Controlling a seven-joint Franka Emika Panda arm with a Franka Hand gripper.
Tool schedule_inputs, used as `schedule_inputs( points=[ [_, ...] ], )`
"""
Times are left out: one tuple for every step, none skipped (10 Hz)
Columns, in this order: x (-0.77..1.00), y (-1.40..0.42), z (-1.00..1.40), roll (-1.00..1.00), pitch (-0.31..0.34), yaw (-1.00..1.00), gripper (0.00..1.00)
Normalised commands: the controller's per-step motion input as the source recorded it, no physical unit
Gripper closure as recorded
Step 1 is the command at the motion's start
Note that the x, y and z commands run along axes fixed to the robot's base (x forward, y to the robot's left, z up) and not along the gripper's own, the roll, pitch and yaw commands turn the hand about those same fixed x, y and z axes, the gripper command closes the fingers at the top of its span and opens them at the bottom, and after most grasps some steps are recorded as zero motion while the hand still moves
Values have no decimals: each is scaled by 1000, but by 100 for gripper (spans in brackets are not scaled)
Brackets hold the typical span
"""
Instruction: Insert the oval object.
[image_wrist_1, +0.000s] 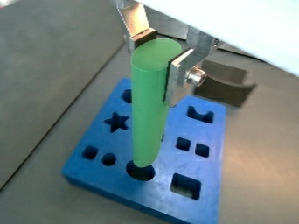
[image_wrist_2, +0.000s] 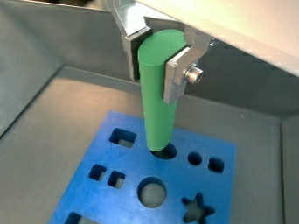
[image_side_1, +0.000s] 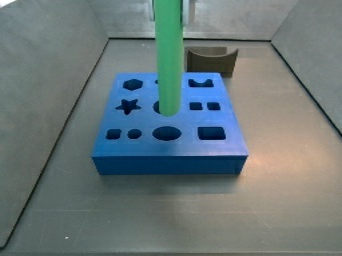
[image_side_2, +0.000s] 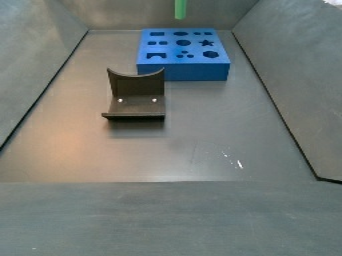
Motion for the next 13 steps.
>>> schedule_inputs(
  points=[
    [0, 0, -294, 171, 0, -1000, 100],
    [0, 0, -194, 101, 0, -1000, 100],
    [0, 0, -46, 23, 0, -1000, 100],
    [0, 0, -23, 14, 0, -1000, 100],
    [0, 0, -23, 14, 0, -1000, 100],
    [0, 0, -20, 14, 0, -1000, 100],
    [0, 0, -11, 14, 0, -1000, 100],
    [0, 0, -11, 13, 0, -1000, 100],
    [0, 0, -14, 13, 0, -1000, 100],
    [0, 0, -17, 14, 0, -1000, 100],
    [0, 0, -51, 0, 0, -1000, 100],
    [0, -60, -129, 0, -3, -1000, 100],
    [0, -100, -126, -4, 0, -1000, 100]
  ],
)
